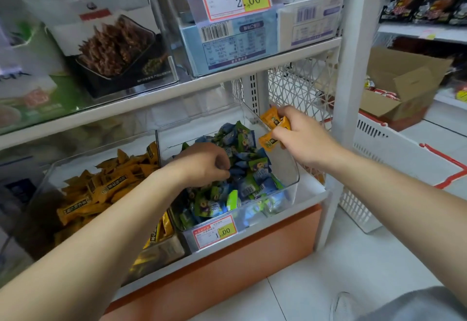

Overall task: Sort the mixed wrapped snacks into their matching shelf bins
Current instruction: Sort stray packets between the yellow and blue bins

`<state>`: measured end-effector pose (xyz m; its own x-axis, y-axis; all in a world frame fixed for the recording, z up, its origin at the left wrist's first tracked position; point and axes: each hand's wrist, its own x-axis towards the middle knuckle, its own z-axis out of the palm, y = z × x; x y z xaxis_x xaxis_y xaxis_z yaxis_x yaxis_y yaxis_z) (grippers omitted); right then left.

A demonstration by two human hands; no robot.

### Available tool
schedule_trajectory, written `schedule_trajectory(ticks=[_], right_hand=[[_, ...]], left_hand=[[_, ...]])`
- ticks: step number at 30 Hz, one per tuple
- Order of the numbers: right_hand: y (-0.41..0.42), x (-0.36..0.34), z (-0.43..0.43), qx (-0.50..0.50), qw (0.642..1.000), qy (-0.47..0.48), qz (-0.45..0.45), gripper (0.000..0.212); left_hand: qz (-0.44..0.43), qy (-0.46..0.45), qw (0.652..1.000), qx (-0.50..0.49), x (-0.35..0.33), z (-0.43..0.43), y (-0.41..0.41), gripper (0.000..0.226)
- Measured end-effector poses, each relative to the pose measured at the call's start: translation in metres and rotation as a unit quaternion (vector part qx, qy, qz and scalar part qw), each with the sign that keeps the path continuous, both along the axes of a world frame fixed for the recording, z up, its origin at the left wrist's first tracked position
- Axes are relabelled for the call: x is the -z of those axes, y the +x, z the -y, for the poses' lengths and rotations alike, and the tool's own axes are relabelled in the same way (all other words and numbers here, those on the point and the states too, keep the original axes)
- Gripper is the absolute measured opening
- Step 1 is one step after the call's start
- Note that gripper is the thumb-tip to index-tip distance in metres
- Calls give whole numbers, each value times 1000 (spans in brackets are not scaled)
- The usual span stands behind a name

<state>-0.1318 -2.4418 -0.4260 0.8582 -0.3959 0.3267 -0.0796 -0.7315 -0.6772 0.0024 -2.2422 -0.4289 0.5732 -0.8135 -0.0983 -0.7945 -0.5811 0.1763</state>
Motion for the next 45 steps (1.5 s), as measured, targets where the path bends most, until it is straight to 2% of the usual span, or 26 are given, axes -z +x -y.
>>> schedule_trajectory(ticks=[2,3,7,13,17,20,24,26,28,30,33,35,38,42,45], right_hand=[[0,2,-2,-10,999,-42,5,40],[1,3,-3,-15,999,-46,5,40],[2,6,-3,-36,998,-40,-12,46],[-5,4,-2,-54,998,-33,-9,58],[-8,4,1,-65,997,-28,-9,47],[-9,5,1,-67,997,-34,-15,47],[-9,5,1,-70,997,-34,-16,47],[-9,5,1,-68,997,-33,-19,46],[-9,5,1,-68,997,-25,-20,46],[-9,4,0,-70,997,-22,-22,47],[-10,4,-1,-72,997,-22,-22,49],[-9,5,-1,-68,997,-19,-20,49],[-8,5,-2,-67,998,-7,-16,50],[-6,7,-6,-66,998,9,-5,53],[-5,6,-7,-58,998,17,-7,55]], left_hand=[[3,-48,998,31,8,14,-7,14],[-5,-39,998,41,14,22,-8,15],[-28,121,992,12,38,38,-2,27],[-48,215,975,2,43,38,12,30],[-76,237,968,5,45,39,11,33],[-90,238,967,2,44,40,9,39],[-58,293,954,11,42,40,7,42],[-45,302,952,15,42,38,7,38],[-57,300,952,9,40,35,7,25],[-72,285,956,9,39,33,9,19],[-82,275,958,21,41,33,9,31],[-75,258,963,37,43,33,8,26],[-107,145,981,65,44,27,9,7],[-130,-17,990,42,35,14,8,14],[-128,-139,982,-4,28,10,4,13]])
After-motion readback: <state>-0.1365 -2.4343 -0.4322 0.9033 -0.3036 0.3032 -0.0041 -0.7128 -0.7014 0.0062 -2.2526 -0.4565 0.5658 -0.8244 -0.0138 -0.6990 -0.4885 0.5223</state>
